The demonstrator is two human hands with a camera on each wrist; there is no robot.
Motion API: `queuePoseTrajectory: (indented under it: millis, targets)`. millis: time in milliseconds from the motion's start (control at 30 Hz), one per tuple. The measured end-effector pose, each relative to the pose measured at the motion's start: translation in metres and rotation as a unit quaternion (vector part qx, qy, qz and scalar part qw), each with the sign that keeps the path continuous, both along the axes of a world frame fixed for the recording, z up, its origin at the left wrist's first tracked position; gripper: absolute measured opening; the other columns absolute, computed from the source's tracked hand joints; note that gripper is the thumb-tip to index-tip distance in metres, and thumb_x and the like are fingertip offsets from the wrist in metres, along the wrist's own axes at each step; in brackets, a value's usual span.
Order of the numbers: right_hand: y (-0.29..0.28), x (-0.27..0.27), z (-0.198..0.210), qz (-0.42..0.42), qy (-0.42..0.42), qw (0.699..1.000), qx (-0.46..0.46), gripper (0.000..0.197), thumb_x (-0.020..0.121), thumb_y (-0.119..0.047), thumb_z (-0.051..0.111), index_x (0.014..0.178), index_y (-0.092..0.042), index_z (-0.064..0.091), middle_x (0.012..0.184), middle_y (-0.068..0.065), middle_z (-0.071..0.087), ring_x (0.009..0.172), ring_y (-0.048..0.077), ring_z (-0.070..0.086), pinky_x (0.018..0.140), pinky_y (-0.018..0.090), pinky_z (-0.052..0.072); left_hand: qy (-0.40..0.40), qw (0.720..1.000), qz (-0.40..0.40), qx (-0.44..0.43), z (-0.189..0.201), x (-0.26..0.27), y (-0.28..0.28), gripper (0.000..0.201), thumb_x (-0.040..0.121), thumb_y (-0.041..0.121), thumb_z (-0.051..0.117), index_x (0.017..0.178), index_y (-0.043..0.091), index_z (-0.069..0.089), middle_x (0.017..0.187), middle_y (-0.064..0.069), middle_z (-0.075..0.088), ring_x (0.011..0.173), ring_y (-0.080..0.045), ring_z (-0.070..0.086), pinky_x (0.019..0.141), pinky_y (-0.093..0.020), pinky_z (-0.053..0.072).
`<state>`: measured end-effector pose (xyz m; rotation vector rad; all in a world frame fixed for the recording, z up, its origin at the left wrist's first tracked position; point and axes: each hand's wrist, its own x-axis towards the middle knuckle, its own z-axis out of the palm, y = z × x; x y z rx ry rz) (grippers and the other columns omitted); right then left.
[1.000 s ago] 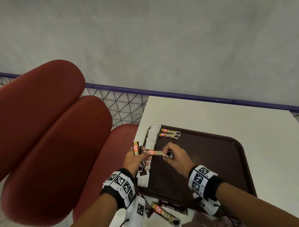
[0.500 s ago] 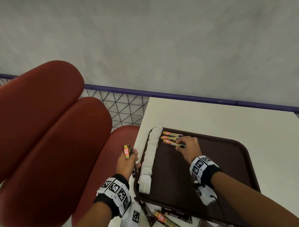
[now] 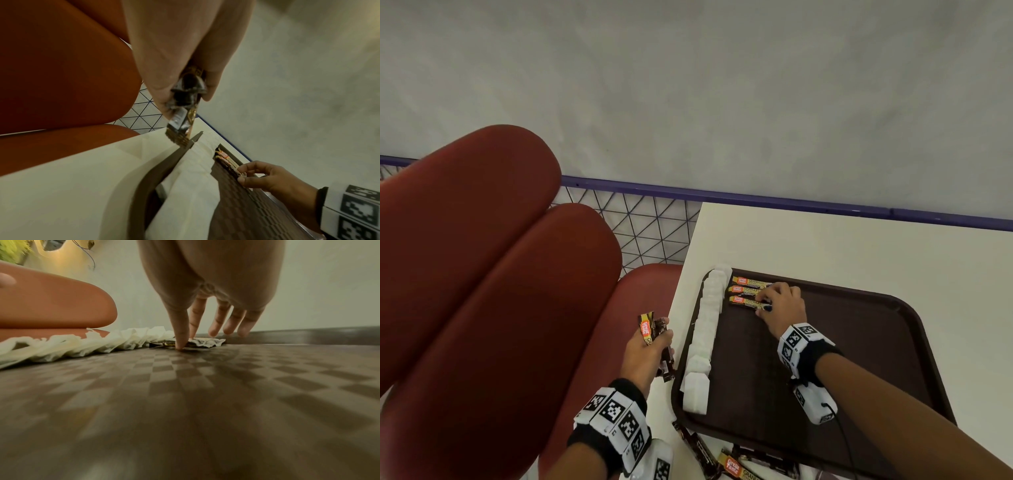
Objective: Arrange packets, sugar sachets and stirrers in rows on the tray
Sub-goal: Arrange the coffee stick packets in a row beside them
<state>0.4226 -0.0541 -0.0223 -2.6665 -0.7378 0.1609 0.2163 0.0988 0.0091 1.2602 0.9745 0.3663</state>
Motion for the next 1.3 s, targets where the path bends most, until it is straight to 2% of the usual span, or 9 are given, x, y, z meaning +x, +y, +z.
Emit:
queuePoseTrajectory:
  millis: [200,400,567,733,833,933,1000,1100,1300]
  targets:
    - [0.002,-0.001,0.003,-0.002,0.014,1.0,0.0,0.033,0.083,-0.026,0.065,0.114,-0.022,0.058,0.126,-0.001,0.047,0.117,0.02,0.037,0.096,0.03,0.033,-0.005,1.0,-0.009,0.011,0.002,0.0,-0.002,0.006,0.085,0.005,0.064,0.09,0.007,0.06,0.072,-0.012,0.059,0.063,-0.023,0.056,0.057,-0.029,0.044]
    - [0.003,-0.031,0.016,0.066,0.07,0.986,0.136,0.025,0.084,-0.024,0.064,0.106,-0.014,0.059,0.113,0.002,0.054,0.11,0.02,0.041,0.094,0.031,0.037,-0.012,1.0,-0.021,0.016,0.011,0.004,-0.011,0.011,0.079,0.008,0.07,0.09,0.009,0.066,0.076,-0.008,0.068,0.063,-0.019,0.061,0.051,-0.023,0.044]
    - [0.005,-0.076,0.038,0.2,0.221,0.933,0.201,0.016,0.088,-0.025,0.059,0.098,-0.012,0.06,0.084,-0.01,0.054,0.069,-0.001,0.045,0.064,0.012,0.037,-0.024,0.998,-0.036,0.039,0.016,0.016,-0.025,0.006,0.079,0.011,0.071,0.082,0.015,0.066,0.088,-0.016,0.073,0.08,-0.027,0.066,0.071,-0.039,0.052]
    - [0.004,-0.091,0.044,0.172,0.367,0.889,0.214,0.025,0.092,-0.022,0.054,0.108,-0.003,0.06,0.088,-0.002,0.06,0.079,0.007,0.055,0.076,0.015,0.045,-0.043,0.998,-0.036,0.032,0.021,0.026,-0.036,0.012,0.081,0.012,0.07,0.092,0.008,0.067,0.091,-0.015,0.073,0.089,-0.032,0.069,0.088,-0.053,0.052]
    - [-0.002,-0.092,0.049,0.141,0.438,0.856,0.236,0.028,0.095,-0.015,0.048,0.114,0.002,0.058,0.079,-0.008,0.058,0.066,-0.004,0.056,0.061,0.003,0.04,-0.064,0.997,-0.031,0.024,0.025,0.025,-0.043,0.018,0.08,0.016,0.071,0.096,0.01,0.066,0.095,-0.015,0.072,0.094,-0.033,0.068,0.09,-0.054,0.05]
    - [-0.009,-0.09,0.052,0.151,0.46,0.838,0.251,0.026,0.093,-0.011,0.051,0.113,0.005,0.059,0.08,-0.007,0.061,0.058,-0.013,0.056,0.058,0.001,0.039,-0.074,0.996,-0.042,0.015,0.03,0.023,-0.049,0.027,0.071,0.03,0.073,0.094,0.018,0.065,0.098,-0.014,0.072,0.095,-0.031,0.066,0.09,-0.055,0.05]
    - [-0.013,-0.088,0.056,0.159,0.444,0.841,0.265,0.021,0.091,-0.01,0.055,0.106,0.002,0.063,0.079,-0.006,0.062,0.063,-0.011,0.057,0.062,0.003,0.041,-0.084,0.996,-0.038,-0.008,0.03,0.022,-0.05,0.018,0.08,0.022,0.071,0.095,0.02,0.063,0.098,-0.016,0.07,0.094,-0.03,0.064,0.087,-0.051,0.048]
    - [-0.019,-0.079,0.056,0.137,0.395,0.862,0.288,0.007,0.083,-0.013,0.067,0.088,-0.018,0.065,0.079,-0.006,0.059,0.07,0.002,0.051,0.068,0.012,0.04,-0.098,0.994,-0.031,-0.04,0.029,0.018,-0.049,0.013,0.089,0.009,0.059,0.101,0.014,0.06,0.1,-0.014,0.067,0.091,-0.026,0.066,0.078,-0.036,0.053]
    - [-0.029,-0.07,0.056,0.117,0.312,0.894,0.299,0.027,0.075,-0.009,0.073,0.082,-0.031,0.06,0.082,-0.004,0.053,0.066,0.006,0.039,0.061,0.012,0.034,-0.094,0.994,-0.006,-0.046,0.029,0.011,-0.046,0.012,0.089,0.009,0.059,0.101,0.008,0.059,0.08,-0.007,0.068,0.062,-0.016,0.062,0.048,-0.022,0.048]
